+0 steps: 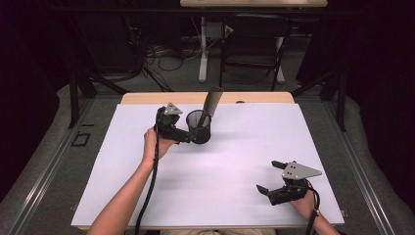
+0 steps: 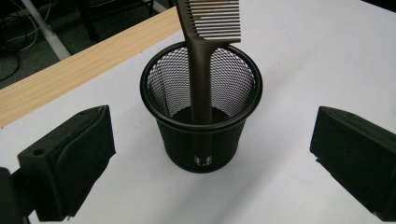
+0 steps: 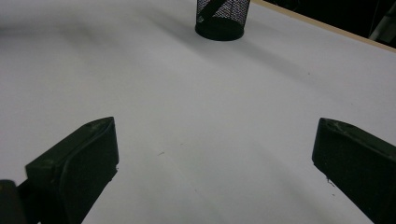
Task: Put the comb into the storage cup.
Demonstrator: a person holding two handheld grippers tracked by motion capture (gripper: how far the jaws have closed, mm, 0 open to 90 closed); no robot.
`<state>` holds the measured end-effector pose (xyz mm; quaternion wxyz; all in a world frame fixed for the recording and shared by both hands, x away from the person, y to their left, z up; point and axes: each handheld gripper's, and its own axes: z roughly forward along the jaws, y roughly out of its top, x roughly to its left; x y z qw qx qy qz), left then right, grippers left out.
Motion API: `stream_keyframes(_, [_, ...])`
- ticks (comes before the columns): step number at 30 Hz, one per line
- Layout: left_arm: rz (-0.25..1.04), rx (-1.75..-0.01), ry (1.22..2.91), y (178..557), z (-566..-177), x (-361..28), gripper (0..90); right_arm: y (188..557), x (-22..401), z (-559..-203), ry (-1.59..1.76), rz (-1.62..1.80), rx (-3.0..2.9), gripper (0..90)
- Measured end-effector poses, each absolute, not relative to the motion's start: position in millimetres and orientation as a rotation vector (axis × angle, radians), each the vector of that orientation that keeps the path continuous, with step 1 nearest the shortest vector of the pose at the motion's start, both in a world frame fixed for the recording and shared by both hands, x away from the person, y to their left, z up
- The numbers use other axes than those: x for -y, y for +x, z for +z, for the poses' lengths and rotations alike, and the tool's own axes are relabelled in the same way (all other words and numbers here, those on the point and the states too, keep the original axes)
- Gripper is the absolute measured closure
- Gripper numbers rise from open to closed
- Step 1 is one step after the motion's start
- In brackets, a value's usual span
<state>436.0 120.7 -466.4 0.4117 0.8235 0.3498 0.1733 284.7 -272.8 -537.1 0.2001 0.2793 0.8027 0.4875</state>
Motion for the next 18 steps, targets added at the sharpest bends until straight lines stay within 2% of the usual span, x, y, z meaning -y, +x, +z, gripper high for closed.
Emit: stream_keyframes(18, [0.462, -0.871, 2.080, 407, -477, -138, 0.1, 284, 273, -537, 0.782, 1.367, -2.245, 0.1])
